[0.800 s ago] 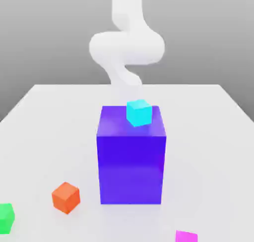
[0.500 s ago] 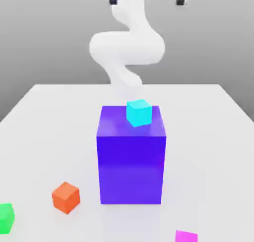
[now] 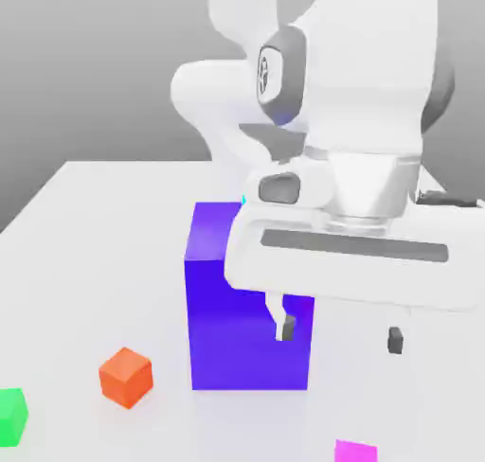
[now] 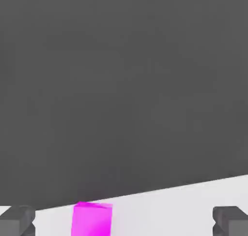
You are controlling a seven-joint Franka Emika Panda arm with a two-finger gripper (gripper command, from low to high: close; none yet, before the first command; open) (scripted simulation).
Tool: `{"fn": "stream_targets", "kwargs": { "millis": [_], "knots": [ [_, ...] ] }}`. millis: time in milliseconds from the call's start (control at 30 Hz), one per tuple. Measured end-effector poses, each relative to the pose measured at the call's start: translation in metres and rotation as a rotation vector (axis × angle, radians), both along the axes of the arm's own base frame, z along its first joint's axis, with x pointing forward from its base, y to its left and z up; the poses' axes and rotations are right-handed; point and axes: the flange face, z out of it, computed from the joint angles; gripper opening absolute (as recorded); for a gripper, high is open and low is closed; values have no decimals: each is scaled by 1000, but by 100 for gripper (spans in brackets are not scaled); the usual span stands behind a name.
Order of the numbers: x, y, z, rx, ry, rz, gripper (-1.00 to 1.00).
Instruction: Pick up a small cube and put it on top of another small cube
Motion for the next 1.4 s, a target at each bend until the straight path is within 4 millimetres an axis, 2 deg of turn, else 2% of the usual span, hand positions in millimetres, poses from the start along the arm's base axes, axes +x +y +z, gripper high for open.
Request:
{"fn": "stream_targets", "kwargs": {
  "millis": [200, 333, 367, 567, 633, 733, 800, 933, 1033, 1167, 1300, 1333, 1400],
  "knots": [
    [-12, 25, -102, 37, 136, -34, 0],
    [-14, 28, -163, 42, 152, -39, 0],
    [-15, 28, -172, 42, 153, -38, -100],
    [-15, 28, -176, 42, 152, -38, -100],
    [-14, 28, -160, 43, 152, -39, -100],
    [-14, 27, -121, 43, 153, -40, -100],
    [-7, -10, -112, 37, 158, -85, -100],
    [0, -108, -104, 33, 168, -207, -100],
    [-5, -183, -96, 37, 171, -301, -100],
    [-29, -284, -83, 53, 166, -430, -100],
    [-73, -380, -65, 76, 147, -561, -100],
    [-82, -395, -66, 81, 142, -583, -100],
    [-88, -407, -87, 84, 138, -599, -100]
  ]
}}
